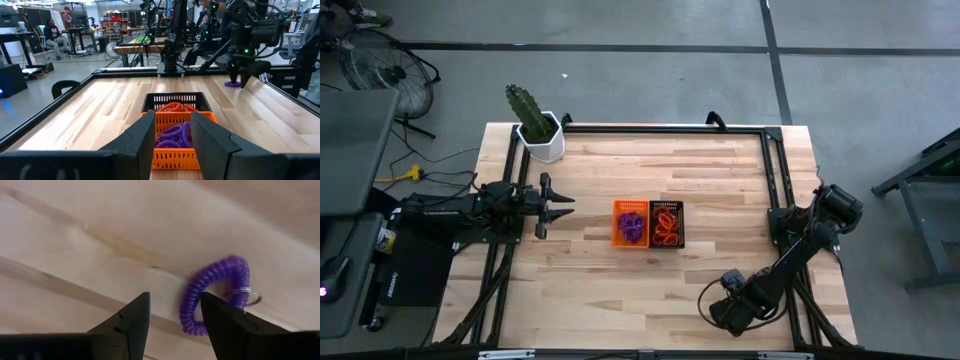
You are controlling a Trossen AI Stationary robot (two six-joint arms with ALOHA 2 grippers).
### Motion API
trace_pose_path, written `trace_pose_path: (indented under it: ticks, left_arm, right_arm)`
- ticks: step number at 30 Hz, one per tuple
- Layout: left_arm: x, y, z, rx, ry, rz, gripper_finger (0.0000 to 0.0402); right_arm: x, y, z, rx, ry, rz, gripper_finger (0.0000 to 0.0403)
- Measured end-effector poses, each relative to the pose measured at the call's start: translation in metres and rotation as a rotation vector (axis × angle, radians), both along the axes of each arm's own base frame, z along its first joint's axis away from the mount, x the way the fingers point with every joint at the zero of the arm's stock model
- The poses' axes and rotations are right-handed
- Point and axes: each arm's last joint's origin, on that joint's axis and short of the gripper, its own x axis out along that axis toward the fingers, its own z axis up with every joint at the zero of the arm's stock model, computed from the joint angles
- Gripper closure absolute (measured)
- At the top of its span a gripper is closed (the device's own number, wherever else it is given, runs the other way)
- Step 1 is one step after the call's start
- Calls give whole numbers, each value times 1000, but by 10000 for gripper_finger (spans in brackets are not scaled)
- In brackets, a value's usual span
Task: Sort spring keychains
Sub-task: Put the violet spring keychain into the orange bin
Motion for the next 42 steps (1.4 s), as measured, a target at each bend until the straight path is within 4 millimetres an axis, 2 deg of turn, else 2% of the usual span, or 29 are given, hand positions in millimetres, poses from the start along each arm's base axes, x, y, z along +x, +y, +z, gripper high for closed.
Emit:
trace_pose_path:
  ticks: [4, 12, 23, 32, 36, 42]
  left_arm:
    - [0, 0, 0, 0, 0, 0, 279]
    - [0, 0, 0, 0, 0, 0, 279]
    - [0, 0, 0, 0, 0, 0, 279]
    - [0, 0, 0, 0, 0, 0, 279]
    - [0, 0, 0, 0, 0, 0, 279]
    - [0, 0, 0, 0, 0, 0, 279]
  right_arm:
    - [-2, -2, -8, 34, -5, -12, 231]
    - [-1, -5, -10, 28, -14, 6, 237]
    - [3, -11, -11, 26, 13, 37, 321]
    - [18, -25, -11, 71, 37, 50, 374]
    - [33, -34, -3, 55, -25, 48, 380]
    - [62, -60, 29, 24, -165, 32, 368]
